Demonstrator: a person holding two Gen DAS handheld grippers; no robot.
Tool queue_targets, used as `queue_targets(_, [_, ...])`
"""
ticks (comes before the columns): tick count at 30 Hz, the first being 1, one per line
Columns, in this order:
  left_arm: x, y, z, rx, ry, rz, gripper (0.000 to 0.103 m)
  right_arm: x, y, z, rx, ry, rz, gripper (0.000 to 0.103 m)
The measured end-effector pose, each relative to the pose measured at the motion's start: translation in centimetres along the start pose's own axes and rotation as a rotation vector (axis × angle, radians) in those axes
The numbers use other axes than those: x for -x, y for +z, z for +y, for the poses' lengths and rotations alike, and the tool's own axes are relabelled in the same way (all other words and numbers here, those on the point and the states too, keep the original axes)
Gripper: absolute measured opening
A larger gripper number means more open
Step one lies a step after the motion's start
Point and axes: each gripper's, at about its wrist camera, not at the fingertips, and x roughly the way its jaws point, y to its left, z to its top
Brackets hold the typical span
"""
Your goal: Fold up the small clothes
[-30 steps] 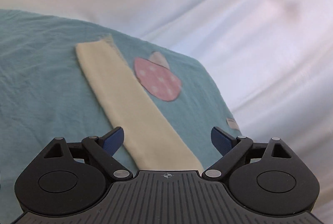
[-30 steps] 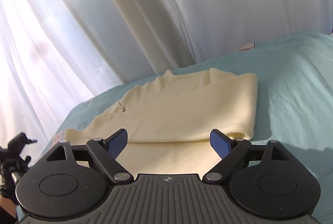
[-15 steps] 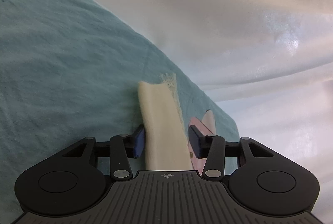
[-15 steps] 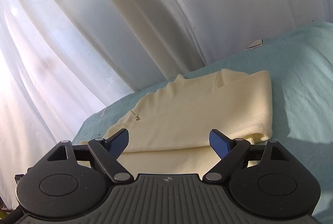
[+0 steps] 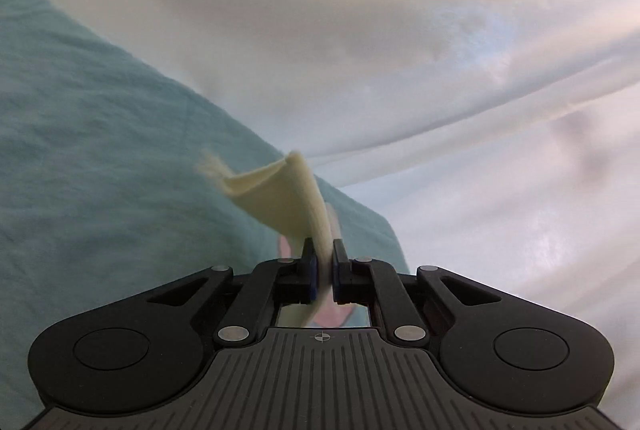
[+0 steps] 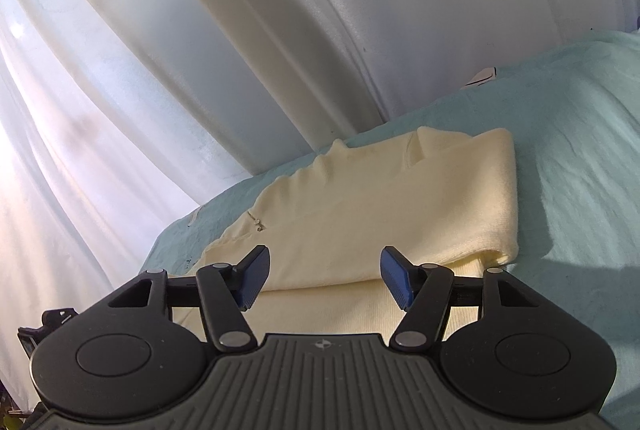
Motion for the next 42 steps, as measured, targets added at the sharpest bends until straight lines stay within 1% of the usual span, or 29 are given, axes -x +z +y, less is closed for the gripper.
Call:
queue_targets(3, [2.2, -2.8, -6.0, -0.201, -0.164, 0.031, 0.008, 0.1, 0.0, 0.2, 0.003, 0.0, -0.007, 0.061])
queue_targets(4, [3.4, -4.2, -8.1, -0.27, -0.238, 0.052, 0.008, 0.1, 0.0, 0.3, 0.003, 0.003, -0.009, 0.06])
queue_targets(6, [5.7, -7.5, -11.7, -0.39, -0.392, 0.109, 0.008, 0.2, 0.0, 0.4, 0.003, 0.009, -0.01, 0.06])
queue_targets(8, [8.0, -11.5, -15.0, -0.527, -0.532, 0.186, 0.009, 0.2, -0.1, 0.5, 0.005, 0.017, -0.009, 0.06])
queue_targets(9, [8.8, -13.8, -16.1, -0.586, -0.584, 0.227, 0.009, 0.2, -0.1, 0.5, 0.006, 0.018, -0.007, 0.06])
queue_targets(11, [9.8, -18.3, -17.5, -0.676, -0.63, 0.328, 0.012, 0.1, -0.1, 0.4, 0.001, 0.024, -0.003, 0.06])
queue_targets(12, [10.0, -20.5, -17.7, -0.714, -0.636, 0.377, 0.023, 0.0, -0.1, 0.4, -0.001, 0.026, 0.002, 0.06])
queue_targets(13, [10.0, -22.2, -17.6, -0.743, -0.627, 0.421, 0.031, -0.2, 0.0, 0.4, -0.001, 0.026, 0.007, 0.06])
queue_targets(14, [10.0, -24.1, -17.2, -0.765, -0.589, 0.469, 0.037, -0.4, 0.1, 0.3, -0.003, 0.03, 0.015, 0.06])
queue_targets(16, [9.6, -25.9, -15.5, -0.751, -0.54, 0.532, 0.04, -1.1, 0.4, 0.2, -0.005, 0.043, 0.036, 0.06])
queue_targets(17, [9.5, -26.3, -14.6, -0.743, -0.504, 0.549, 0.042, -1.6, 0.6, 0.2, -0.007, 0.046, 0.048, 0.06])
queue_targets(18, [9.7, -26.6, -13.6, -0.742, -0.467, 0.55, 0.044, -2.3, 0.9, 0.2, -0.01, 0.053, 0.063, 0.06])
queue_targets(21, [9.8, -26.6, -11.0, -0.774, -0.368, 0.511, 0.051, -5.0, 2.0, 0.2, -0.041, 0.098, 0.117, 0.06])
queue_targets(23, [9.8, -26.6, -9.7, -0.802, -0.324, 0.451, 0.053, -7.4, 2.4, 0.3, -0.072, 0.127, 0.156, 0.06])
queue_targets(25, [9.9, -26.2, -8.5, -0.797, -0.292, 0.376, 0.059, -10.0, 2.6, 0.3, -0.104, 0.128, 0.204, 0.059])
queue_targets(26, [10.0, -26.1, -8.0, -0.784, -0.286, 0.351, 0.063, -11.5, 2.5, 0.3, -0.123, 0.128, 0.236, 0.057])
queue_targets(27, [9.8, -25.9, -7.6, -0.77, -0.275, 0.328, 0.067, -12.7, 2.4, 0.3, -0.134, 0.126, 0.261, 0.053])
queue_targets(28, [9.8, -25.9, -6.9, -0.759, -0.259, 0.315, 0.068, -13.5, 2.3, 0.3, -0.14, 0.122, 0.28, 0.051])
queue_targets(29, [9.0, -25.4, -6.7, -0.721, -0.242, 0.335, 0.068, -14.6, 2.0, 0.5, -0.147, 0.124, 0.297, 0.05])
queue_targets(30, [8.8, -25.1, -6.3, -0.68, -0.239, 0.34, 0.07, -15.0, 1.7, 0.7, -0.145, 0.139, 0.295, 0.049])
queue_targets(32, [9.0, -24.4, -5.5, -0.607, -0.235, 0.329, 0.072, -15.8, 1.7, 1.4, -0.127, 0.142, 0.294, 0.049])
queue_targets(33, [8.9, -24.3, -5.3, -0.594, -0.241, 0.335, 0.072, -16.2, 1.8, 1.8, -0.12, 0.144, 0.298, 0.045])
queue_targets(34, [8.8, -24.3, -5.3, -0.596, -0.241, 0.341, 0.073, -16.5, 1.7, 2.1, -0.116, 0.147, 0.305, 0.037])
queue_targets(35, [8.8, -24.5, -5.5, -0.609, -0.241, 0.343, 0.075, -16.9, 1.7, 2.5, -0.108, 0.145, 0.321, 0.032])
queue_targets(36, [9.0, -24.6, -5.6, -0.619, -0.243, 0.343, 0.077, -17.2, 1.5, 2.8, -0.098, 0.136, 0.328, 0.02])
queue_targets(37, [8.9, -24.7, -5.7, -0.626, -0.245, 0.345, 0.078, -17.4, 1.4, 3.1, -0.083, 0.121, 0.328, 0.005])
queue_targets(39, [8.9, -24.7, -5.5, -0.618, -0.25, 0.346, 0.078, -16.9, 1.3, 4.4, 0.025, 0.05, 0.279, 0.005])
queue_targets(42, [8.9, -24.4, -5.0, -0.585, -0.265, 0.329, 0.078, -14.1, 1.6, 6.7, 0.225, -0.056, 0.126, 0.004])
